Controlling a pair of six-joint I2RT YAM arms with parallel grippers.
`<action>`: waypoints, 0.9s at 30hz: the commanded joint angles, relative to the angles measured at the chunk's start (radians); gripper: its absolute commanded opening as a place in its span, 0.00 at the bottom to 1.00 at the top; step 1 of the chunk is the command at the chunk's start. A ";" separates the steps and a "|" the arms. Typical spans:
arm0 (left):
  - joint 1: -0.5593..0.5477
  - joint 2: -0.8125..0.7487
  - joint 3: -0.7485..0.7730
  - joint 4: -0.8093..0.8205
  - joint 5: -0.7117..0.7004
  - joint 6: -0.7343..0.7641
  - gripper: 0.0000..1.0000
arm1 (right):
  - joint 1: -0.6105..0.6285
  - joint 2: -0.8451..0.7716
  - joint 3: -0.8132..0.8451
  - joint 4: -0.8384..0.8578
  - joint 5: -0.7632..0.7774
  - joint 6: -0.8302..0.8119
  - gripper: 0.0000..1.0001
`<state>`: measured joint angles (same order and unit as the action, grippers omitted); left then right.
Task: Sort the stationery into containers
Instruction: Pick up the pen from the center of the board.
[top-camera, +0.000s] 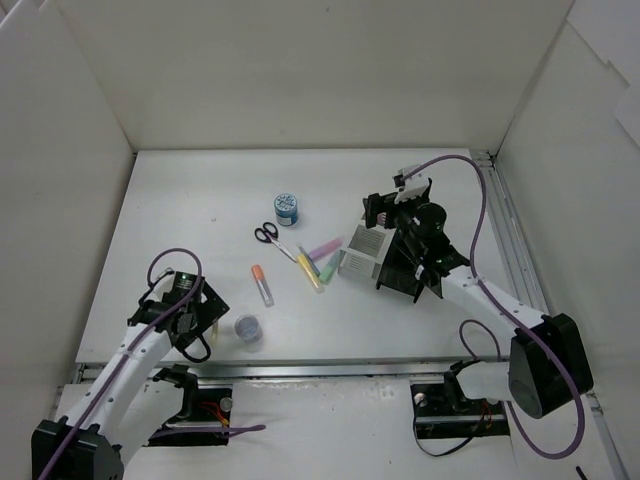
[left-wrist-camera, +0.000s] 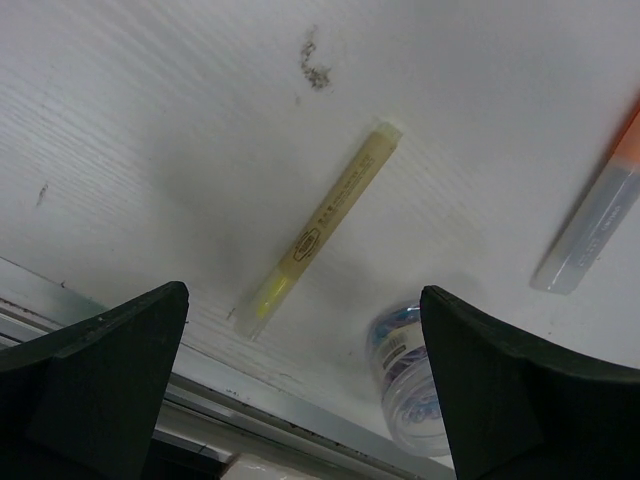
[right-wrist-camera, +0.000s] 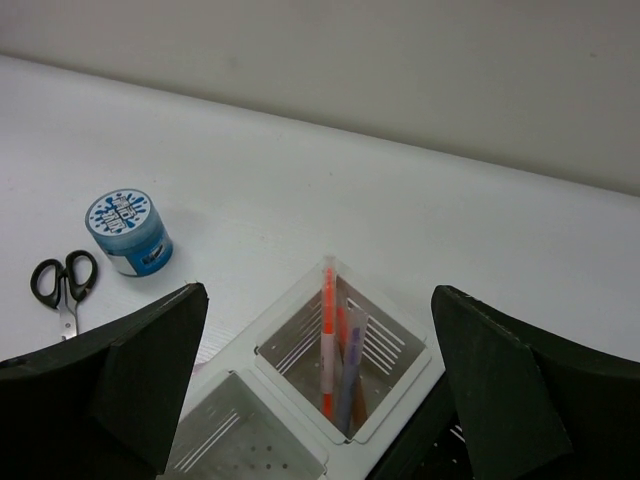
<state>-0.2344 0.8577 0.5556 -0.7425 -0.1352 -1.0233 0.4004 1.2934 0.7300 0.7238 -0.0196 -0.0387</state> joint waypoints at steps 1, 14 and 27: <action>0.006 -0.055 -0.042 -0.026 0.032 -0.058 0.95 | 0.002 -0.058 -0.010 0.091 0.067 0.034 0.93; -0.005 0.184 0.004 0.034 0.023 0.031 0.49 | 0.000 -0.144 -0.040 0.062 0.202 0.069 0.98; -0.005 0.311 0.079 0.129 0.075 0.160 0.00 | -0.005 -0.229 -0.001 -0.130 0.053 -0.042 0.98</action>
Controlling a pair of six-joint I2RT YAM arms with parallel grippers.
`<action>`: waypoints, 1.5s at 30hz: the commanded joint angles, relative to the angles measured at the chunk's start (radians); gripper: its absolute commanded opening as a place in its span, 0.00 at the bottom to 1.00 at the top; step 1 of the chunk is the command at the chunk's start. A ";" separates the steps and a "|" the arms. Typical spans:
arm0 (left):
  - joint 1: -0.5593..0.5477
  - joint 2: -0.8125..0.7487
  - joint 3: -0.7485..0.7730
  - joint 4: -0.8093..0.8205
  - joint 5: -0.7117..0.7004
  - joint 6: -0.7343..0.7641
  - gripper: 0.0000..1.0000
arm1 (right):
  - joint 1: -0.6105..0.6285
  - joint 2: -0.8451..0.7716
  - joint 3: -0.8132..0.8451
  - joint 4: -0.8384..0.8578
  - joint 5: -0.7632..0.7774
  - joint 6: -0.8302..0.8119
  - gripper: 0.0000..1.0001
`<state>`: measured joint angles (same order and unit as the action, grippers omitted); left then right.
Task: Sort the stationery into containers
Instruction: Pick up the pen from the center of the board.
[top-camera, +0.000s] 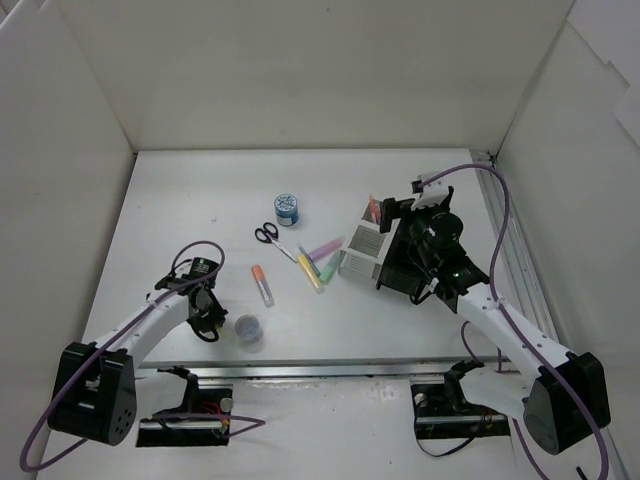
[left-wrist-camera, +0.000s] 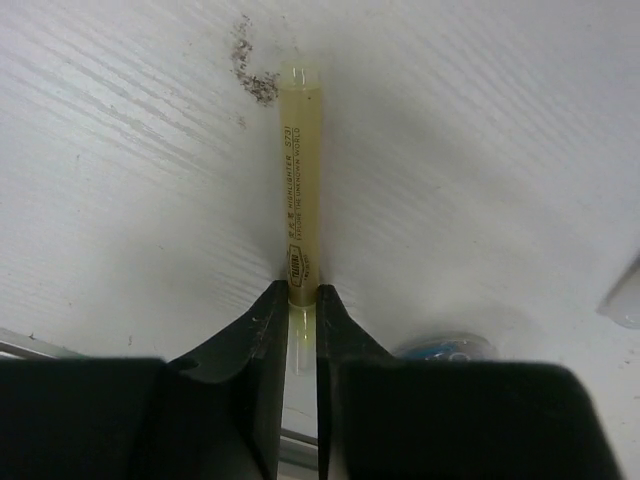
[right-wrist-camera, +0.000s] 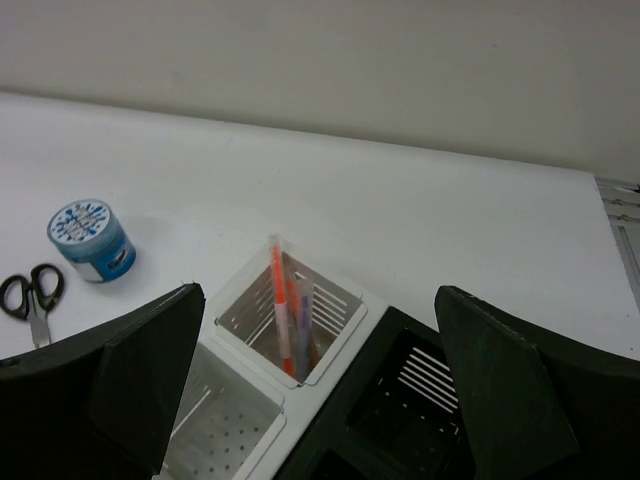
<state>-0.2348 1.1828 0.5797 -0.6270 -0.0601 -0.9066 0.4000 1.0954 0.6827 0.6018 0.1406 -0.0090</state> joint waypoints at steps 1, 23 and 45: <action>-0.005 -0.044 0.066 0.010 -0.003 0.046 0.00 | -0.006 -0.029 0.057 -0.026 -0.168 -0.089 0.98; -0.138 -0.071 0.309 0.666 0.092 -0.408 0.00 | 0.347 0.243 0.120 0.217 -0.409 -0.178 0.98; -0.258 -0.008 0.309 0.763 -0.018 -0.509 0.00 | 0.430 0.532 0.290 0.401 -0.288 -0.026 0.59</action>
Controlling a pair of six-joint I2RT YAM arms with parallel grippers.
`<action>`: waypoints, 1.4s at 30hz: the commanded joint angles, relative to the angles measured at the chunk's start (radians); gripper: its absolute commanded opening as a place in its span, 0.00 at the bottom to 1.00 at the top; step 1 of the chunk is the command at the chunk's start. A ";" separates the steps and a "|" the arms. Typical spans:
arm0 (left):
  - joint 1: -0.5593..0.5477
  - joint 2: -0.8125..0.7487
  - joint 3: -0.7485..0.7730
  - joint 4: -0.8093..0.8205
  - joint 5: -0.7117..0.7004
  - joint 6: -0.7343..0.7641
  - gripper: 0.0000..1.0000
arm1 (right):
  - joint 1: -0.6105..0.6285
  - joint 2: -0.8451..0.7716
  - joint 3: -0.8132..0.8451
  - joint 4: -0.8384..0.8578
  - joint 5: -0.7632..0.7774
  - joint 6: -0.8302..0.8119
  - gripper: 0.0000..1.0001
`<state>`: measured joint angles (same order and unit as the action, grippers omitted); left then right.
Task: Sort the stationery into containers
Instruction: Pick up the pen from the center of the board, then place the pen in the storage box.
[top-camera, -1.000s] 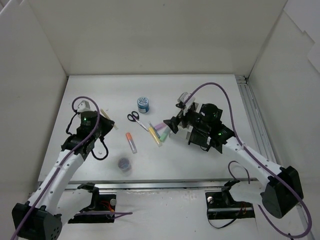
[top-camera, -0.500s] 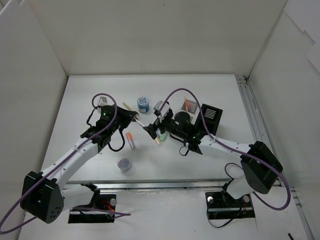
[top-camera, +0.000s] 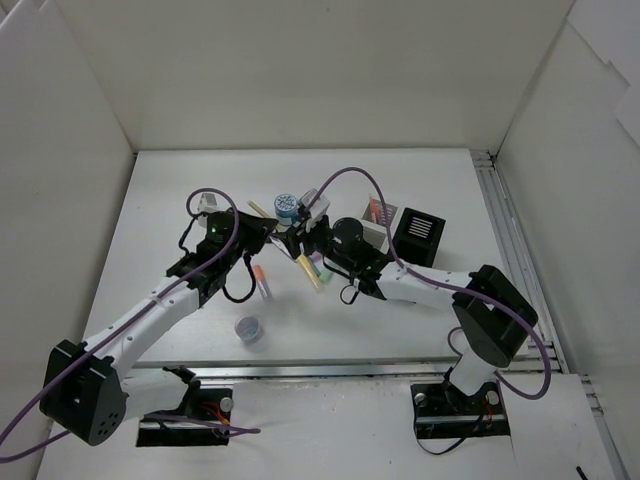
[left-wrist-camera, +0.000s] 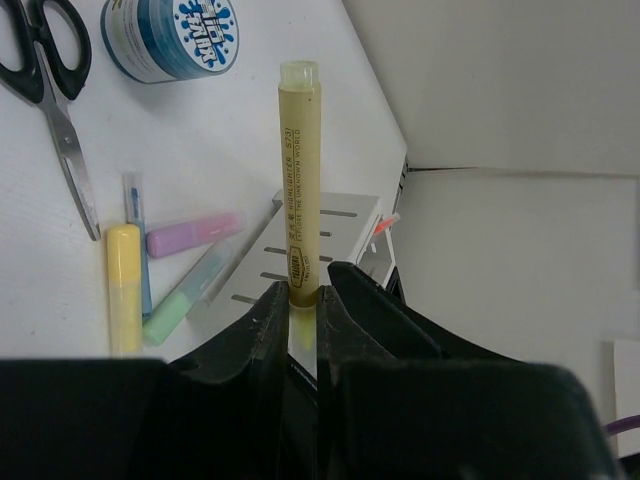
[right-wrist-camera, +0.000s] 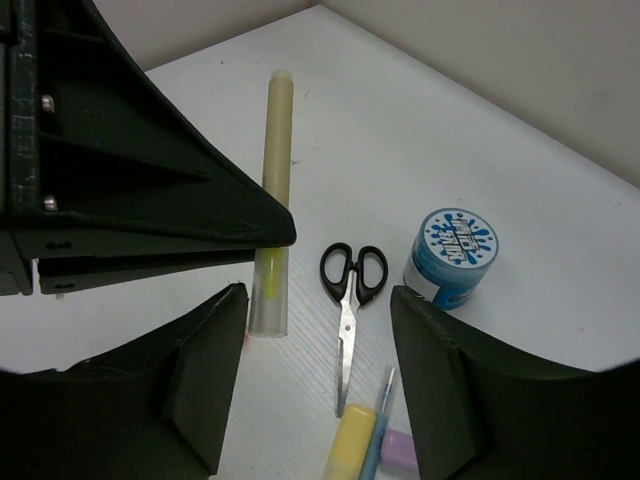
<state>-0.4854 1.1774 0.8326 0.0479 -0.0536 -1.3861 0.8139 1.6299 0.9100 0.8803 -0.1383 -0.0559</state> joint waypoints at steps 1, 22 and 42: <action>-0.007 -0.001 0.059 0.087 -0.026 -0.028 0.00 | 0.016 0.005 0.067 0.124 -0.015 0.018 0.54; -0.027 -0.033 0.129 0.046 0.011 0.200 0.94 | 0.018 0.010 0.105 0.126 0.109 -0.027 0.00; 0.114 -0.197 0.174 -0.424 -0.167 0.611 1.00 | -0.300 -0.219 0.524 -1.334 0.107 -0.862 0.01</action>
<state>-0.4038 0.9543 0.9966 -0.3443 -0.2039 -0.8444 0.5240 1.4197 1.3678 -0.1417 -0.1024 -0.6930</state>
